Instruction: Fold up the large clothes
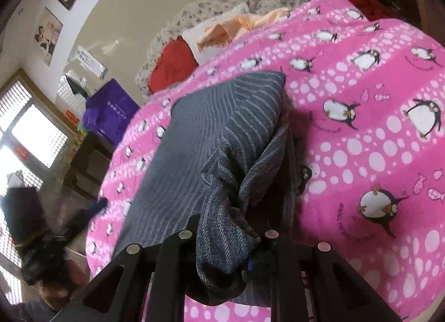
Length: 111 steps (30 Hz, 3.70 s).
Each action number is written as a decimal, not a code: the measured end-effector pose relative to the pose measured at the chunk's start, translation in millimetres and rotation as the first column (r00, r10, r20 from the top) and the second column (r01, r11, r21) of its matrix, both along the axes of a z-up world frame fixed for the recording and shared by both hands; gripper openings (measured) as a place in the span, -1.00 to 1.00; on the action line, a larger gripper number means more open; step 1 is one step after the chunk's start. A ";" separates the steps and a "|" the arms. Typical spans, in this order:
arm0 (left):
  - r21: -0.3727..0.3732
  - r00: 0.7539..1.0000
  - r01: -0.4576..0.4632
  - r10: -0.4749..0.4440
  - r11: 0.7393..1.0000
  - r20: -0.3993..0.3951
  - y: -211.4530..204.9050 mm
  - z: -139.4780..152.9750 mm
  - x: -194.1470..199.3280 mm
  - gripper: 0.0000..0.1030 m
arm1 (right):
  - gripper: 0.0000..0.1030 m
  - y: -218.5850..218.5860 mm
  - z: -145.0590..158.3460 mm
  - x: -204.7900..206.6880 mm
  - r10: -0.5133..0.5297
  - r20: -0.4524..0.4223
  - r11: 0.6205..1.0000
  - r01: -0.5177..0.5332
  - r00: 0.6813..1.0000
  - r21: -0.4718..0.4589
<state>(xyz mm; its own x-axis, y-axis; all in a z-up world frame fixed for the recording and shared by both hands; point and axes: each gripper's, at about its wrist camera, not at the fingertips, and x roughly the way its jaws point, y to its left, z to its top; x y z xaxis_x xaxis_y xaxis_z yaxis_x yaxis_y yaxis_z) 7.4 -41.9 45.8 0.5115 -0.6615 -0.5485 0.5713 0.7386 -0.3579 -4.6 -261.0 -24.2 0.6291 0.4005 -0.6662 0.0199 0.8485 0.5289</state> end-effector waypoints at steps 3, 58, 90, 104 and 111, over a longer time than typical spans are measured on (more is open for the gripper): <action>0.105 0.995 0.064 -0.055 0.992 -0.086 -20.1 -31.6 8.9 0.16 | -0.39 -11.6 -14.4 -5.5 -0.040 -0.034 0.999 0.041 0.999 0.023; 0.280 0.911 -0.358 0.399 0.891 -0.104 -76.0 -74.2 196.1 0.13 | -0.44 2.0 -18.7 137.9 -0.161 0.034 0.939 0.164 0.986 -0.303; 0.292 0.908 -0.379 0.414 0.878 -0.066 -85.7 -76.5 200.7 0.29 | -0.38 4.7 -20.3 143.2 -0.171 0.026 0.928 0.170 0.985 -0.333; 0.261 0.908 -0.377 0.410 0.889 -0.085 -80.8 -74.9 199.6 0.29 | -0.24 10.1 -18.9 143.5 -0.187 0.019 0.902 0.180 0.982 -0.394; 0.251 0.908 -0.376 0.408 0.892 -0.090 -78.8 -74.7 199.5 0.29 | -0.21 10.4 -18.7 143.6 -0.190 0.016 0.902 0.181 0.982 -0.392</action>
